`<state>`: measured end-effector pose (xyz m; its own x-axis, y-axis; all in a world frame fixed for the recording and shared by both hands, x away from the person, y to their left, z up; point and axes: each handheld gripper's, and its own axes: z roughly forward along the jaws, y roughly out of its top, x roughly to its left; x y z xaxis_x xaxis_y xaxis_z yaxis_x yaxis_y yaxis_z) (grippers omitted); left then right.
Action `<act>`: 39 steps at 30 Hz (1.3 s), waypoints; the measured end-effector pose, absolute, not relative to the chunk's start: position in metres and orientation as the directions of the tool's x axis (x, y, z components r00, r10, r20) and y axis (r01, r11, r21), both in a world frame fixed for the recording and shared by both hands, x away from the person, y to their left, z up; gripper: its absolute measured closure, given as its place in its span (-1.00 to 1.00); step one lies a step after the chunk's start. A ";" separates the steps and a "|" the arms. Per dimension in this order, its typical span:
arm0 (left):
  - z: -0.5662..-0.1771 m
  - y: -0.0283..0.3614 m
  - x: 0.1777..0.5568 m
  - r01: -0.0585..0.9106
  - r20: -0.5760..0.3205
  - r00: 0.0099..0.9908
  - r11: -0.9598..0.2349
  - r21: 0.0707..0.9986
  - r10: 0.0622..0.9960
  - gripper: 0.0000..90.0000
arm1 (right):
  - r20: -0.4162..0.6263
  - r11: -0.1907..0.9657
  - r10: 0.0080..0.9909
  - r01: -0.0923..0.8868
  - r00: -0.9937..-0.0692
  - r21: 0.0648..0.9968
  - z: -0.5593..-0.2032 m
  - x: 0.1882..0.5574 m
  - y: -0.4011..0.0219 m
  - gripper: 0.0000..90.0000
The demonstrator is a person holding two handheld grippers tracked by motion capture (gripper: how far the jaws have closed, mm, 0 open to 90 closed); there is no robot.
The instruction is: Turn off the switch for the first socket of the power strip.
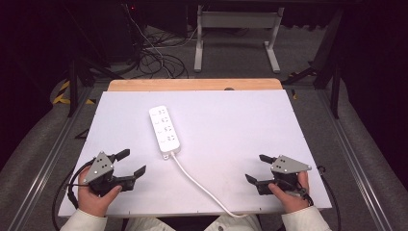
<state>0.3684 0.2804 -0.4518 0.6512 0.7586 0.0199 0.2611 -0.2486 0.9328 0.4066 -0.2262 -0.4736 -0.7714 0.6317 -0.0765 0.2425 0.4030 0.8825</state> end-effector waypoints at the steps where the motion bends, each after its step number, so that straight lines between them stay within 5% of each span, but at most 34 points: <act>1: -0.451 0.281 0.369 0.259 0.027 0.654 -0.256 0.931 0.756 -0.54 | -0.076 0.403 0.632 0.243 -0.771 0.882 -0.474 0.407 -0.226 -0.65; 39: -0.424 0.246 0.419 0.293 -0.001 0.694 -0.282 0.913 0.720 -0.20 | -0.070 0.406 0.630 0.251 -0.774 0.879 -0.475 0.407 -0.225 -0.65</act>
